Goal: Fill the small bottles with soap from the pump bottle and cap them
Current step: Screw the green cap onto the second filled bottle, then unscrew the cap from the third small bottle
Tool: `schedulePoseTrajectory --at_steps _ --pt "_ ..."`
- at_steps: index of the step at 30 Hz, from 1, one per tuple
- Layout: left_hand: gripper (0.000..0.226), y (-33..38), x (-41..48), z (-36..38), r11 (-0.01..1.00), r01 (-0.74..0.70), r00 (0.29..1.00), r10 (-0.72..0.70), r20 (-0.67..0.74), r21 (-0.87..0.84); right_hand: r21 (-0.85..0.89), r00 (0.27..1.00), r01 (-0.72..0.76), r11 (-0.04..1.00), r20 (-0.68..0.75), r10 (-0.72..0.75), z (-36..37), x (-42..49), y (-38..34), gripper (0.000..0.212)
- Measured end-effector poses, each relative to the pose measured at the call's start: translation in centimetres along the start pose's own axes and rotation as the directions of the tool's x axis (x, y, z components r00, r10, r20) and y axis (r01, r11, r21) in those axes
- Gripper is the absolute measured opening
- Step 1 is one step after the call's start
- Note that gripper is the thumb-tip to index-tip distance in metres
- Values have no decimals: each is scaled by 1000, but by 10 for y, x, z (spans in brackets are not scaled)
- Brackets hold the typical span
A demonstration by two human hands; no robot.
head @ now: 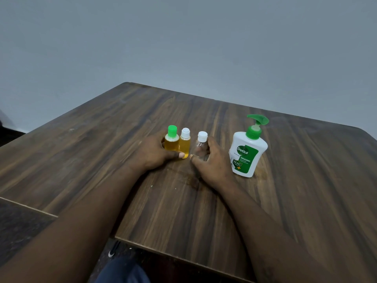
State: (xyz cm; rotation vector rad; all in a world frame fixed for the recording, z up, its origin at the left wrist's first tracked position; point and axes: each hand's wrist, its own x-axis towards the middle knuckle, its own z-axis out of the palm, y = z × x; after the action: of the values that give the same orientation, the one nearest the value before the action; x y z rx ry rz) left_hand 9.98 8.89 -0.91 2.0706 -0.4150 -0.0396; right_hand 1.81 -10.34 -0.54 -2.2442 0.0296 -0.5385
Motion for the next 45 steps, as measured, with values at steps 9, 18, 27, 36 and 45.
schedulePoseTrajectory --at_steps 9,18,27,36,45 --pt "63 5 -3 5 997 -70 997 69 41 40 0 997 -76 997 -35 76 -2 2 3 45" --pt "50 -3 2 5 999 -51 998 51 -47 -6 -3 994 -106 994 -17 106 2 5 7 43" --pt "55 -7 6 5 999 -50 998 50 -38 6 3 989 -88 996 -120 88 12 9 -2 55" --pt "44 -5 5 6 996 -78 996 80 -38 33 33 992 -54 998 -110 57 15 11 -4 47" --pt "73 -4 0 5 997 -71 997 72 -31 32 63 997 -80 995 -13 81 11 14 -1 47"
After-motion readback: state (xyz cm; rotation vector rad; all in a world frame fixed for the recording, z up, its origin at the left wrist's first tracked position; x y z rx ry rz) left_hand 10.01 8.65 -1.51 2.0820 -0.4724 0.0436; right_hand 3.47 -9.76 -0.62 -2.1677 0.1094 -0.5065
